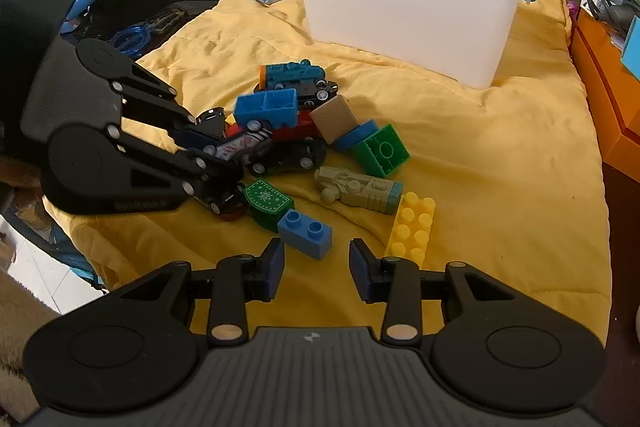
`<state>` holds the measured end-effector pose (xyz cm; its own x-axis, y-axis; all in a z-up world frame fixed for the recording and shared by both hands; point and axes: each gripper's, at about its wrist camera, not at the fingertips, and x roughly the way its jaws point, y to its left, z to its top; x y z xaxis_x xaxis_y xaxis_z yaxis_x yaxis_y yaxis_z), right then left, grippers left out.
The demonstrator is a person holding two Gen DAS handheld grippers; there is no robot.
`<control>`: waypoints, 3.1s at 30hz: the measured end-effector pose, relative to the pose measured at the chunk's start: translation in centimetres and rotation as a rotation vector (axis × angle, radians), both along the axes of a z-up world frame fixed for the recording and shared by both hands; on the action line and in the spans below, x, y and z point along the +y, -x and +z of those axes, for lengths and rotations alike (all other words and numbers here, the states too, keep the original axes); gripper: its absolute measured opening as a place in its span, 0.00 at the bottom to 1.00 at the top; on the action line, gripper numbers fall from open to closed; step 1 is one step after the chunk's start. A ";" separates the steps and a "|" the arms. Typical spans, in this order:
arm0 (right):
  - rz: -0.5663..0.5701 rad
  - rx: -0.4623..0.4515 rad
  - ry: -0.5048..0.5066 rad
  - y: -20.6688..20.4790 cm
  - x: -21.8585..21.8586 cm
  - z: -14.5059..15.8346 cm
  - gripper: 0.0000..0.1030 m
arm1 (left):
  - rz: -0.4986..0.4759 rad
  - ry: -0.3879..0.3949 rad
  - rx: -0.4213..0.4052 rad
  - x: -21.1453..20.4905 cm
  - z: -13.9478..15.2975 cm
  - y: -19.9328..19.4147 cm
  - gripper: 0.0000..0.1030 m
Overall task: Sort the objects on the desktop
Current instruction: 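Grasp the white-red toy car with the left gripper while the right grasps a green car, then carry both cars over the white bin and open both grippers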
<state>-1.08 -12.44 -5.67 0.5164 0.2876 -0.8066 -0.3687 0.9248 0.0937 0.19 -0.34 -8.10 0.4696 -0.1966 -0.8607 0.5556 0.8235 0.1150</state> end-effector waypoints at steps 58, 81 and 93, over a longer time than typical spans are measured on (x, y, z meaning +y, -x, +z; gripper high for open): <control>-0.133 0.080 0.075 -1.7 7.7 1.5 0.31 | -0.056 0.164 0.013 7.2 2.4 2.1 0.31; -0.256 -0.253 0.115 -22.4 -3.0 10.1 0.32 | 0.168 0.150 -0.281 1.7 10.9 -20.8 0.32; -0.232 -0.208 0.062 -23.3 -3.6 8.3 0.46 | 0.224 0.102 -0.269 2.2 9.7 -21.5 0.47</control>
<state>22.23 -16.09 2.60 0.7184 0.0960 -0.6890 -0.1523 0.9881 -0.0212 21.71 1.84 1.62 0.7174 -0.1416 -0.6821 0.3212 0.9361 0.1435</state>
